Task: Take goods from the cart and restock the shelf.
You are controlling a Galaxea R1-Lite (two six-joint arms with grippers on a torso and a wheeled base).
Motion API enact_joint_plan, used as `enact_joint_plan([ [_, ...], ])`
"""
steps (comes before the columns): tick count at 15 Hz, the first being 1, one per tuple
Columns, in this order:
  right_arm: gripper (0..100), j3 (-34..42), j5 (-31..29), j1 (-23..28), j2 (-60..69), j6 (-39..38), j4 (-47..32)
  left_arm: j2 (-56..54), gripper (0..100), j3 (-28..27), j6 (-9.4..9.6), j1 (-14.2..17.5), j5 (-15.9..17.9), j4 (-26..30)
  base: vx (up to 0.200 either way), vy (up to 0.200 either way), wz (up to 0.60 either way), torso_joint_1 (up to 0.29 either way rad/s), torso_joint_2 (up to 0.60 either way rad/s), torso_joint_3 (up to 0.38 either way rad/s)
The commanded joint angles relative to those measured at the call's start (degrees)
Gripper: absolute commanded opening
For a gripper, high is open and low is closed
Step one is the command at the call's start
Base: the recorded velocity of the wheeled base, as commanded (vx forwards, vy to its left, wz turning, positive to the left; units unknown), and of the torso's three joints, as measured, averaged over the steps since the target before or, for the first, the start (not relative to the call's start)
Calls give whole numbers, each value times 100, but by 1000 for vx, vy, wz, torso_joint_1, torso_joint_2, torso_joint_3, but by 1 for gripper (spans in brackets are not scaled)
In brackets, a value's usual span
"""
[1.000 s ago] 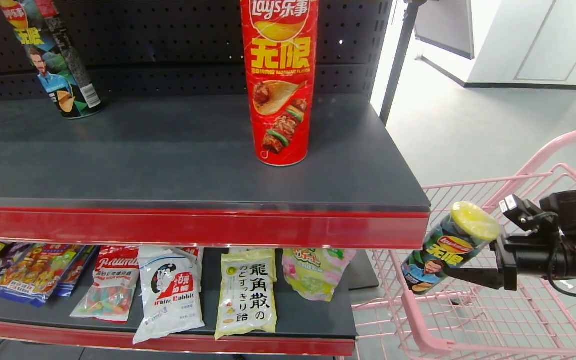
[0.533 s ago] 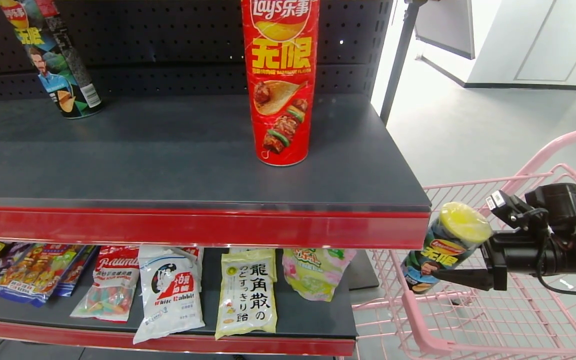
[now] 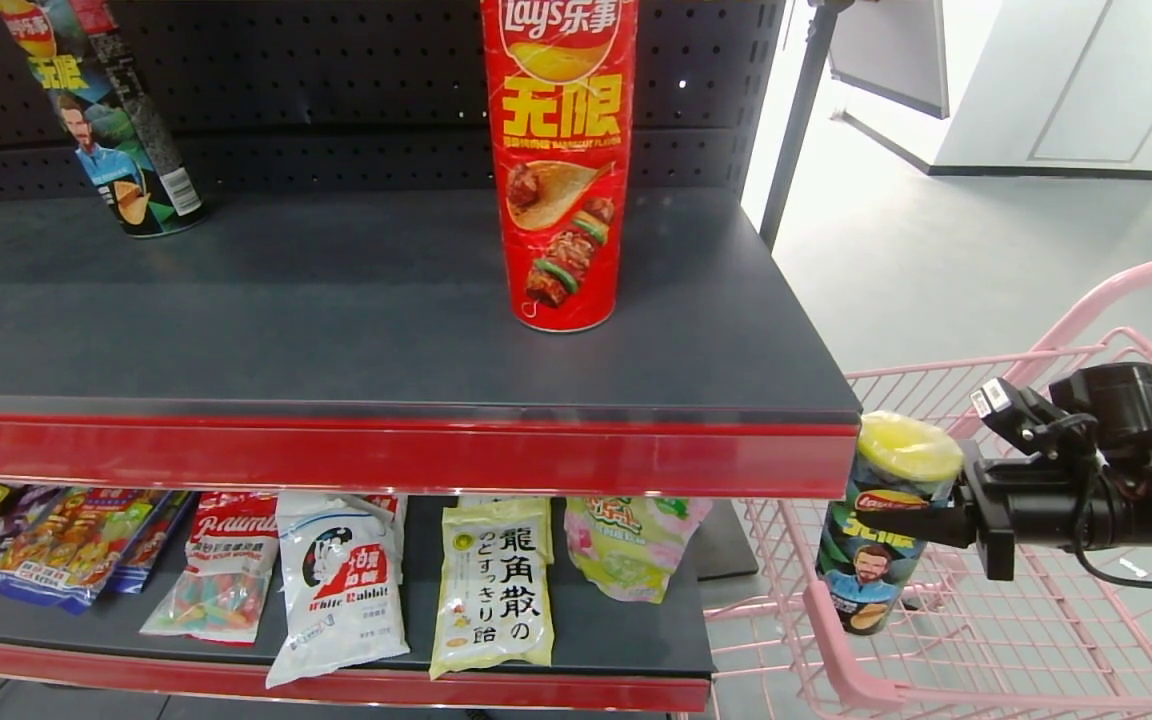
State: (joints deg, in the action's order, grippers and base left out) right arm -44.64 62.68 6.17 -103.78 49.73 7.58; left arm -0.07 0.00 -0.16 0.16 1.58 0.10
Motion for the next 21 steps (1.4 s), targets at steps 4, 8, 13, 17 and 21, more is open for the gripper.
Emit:
enact_joint_plan([
  [4,0,-194,367,174,903,-147,-64,7,100,0,-2,2,0,-1,0,0,0,0,0,0],
  [8,0,105,508,666,2116,-771,-81,7,100,0,-2,2,0,-1,0,0,0,0,0,0],
  [13,0,-502,271,631,3566,-1932,-73,7,100,0,-2,2,0,-1,0,0,0,0,0,0],
  [17,0,-686,-134,-195,4015,-2529,-117,7,100,0,-2,2,0,-1,0,0,0,0,0,0],
  [21,0,-660,-134,-538,4015,-2758,-117,7,100,0,-2,2,0,-1,0,0,0,0,0,0],
])
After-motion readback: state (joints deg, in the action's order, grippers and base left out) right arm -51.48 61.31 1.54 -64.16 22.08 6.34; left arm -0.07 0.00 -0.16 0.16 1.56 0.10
